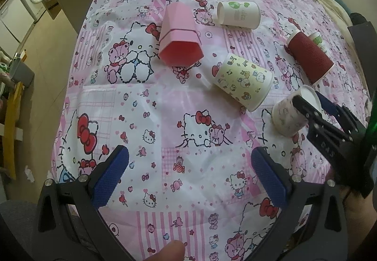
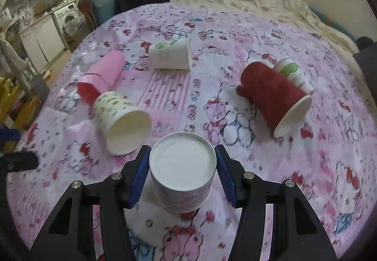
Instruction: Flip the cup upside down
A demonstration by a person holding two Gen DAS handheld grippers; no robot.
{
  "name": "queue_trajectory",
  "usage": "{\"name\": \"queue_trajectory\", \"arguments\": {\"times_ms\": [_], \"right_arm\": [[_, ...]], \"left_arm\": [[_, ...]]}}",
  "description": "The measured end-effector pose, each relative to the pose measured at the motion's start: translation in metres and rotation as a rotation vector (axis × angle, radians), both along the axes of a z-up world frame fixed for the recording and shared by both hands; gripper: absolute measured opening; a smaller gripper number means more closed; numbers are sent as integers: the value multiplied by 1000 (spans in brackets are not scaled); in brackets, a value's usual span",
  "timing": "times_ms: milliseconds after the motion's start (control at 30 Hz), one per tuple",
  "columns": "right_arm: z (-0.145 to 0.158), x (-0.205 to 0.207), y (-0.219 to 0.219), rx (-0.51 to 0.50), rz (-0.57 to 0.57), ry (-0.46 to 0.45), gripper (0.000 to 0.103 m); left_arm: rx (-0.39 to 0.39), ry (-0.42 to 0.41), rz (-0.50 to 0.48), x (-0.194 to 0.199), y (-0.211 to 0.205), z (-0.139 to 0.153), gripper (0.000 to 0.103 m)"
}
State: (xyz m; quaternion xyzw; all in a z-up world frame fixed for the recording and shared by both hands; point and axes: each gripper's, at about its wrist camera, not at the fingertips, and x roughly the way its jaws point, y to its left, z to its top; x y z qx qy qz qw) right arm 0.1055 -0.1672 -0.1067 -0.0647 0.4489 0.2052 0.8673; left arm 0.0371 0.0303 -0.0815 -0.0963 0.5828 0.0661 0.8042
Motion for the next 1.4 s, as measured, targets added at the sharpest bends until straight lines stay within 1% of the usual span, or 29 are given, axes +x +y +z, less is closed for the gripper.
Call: {"name": "queue_trajectory", "arguments": {"times_ms": [167, 300, 367, 400, 433, 467, 533, 567, 600, 667, 700, 733, 800, 900, 933, 1067, 1200, 1300, 1400], "right_arm": [[-3, 4, 2, 8, 3, -5, 58], [-4, 5, -2, 26, 0, 32, 59], [-6, 7, -4, 34, -6, 78, 71], [-4, 8, -6, 47, -10, 86, 81], [0, 6, -8, 68, -14, 80, 86], [8, 4, -12, 94, -17, 63, 87], [24, 0, -16, 113, -22, 41, 89], [36, -5, -21, 138, -27, 24, 89], [44, -7, -24, 150, -32, 13, 90], [68, -22, -36, 164, -51, -37, 96], [76, -27, -39, 160, -59, -61, 101], [85, -37, -44, 143, -77, -96, 103], [98, -56, -54, 106, -116, -143, 103], [103, -75, -63, 91, -149, -154, 103], [103, -78, -65, 85, -157, -152, 103], [103, -90, -73, 117, -186, -157, 103], [98, -94, -73, 131, -201, -163, 103], [94, -95, -70, 131, -200, -156, 103], [94, -95, -66, 118, -191, -170, 103]], "left_arm": [[2, 6, 4, 0, 1, -2, 102], [-14, -22, -4, 0, -1, 3, 102], [-24, -55, -9, -2, -2, 8, 102], [-23, -70, -9, -2, -3, 11, 102], [-19, -87, -7, -3, -3, 13, 102], [-11, -107, -4, -4, -3, 17, 102], [6, -155, 5, -9, -3, 25, 102], [16, -181, 13, -12, -2, 30, 102], [24, -221, 17, -16, -3, 37, 102], [54, -300, 17, -25, -5, 51, 102], [74, -348, 11, -31, -8, 59, 102], [92, -387, 5, -36, -12, 66, 102], [115, -450, -17, -46, -21, 75, 102], [99, -490, -26, -56, -29, 81, 103], [95, -494, -27, -57, -31, 81, 103], [88, -498, -47, -62, -43, 76, 103], [127, -530, -61, -66, -54, 75, 103], [133, -550, -63, -69, -59, 75, 103], [139, -533, -63, -68, -62, 71, 103]]}}
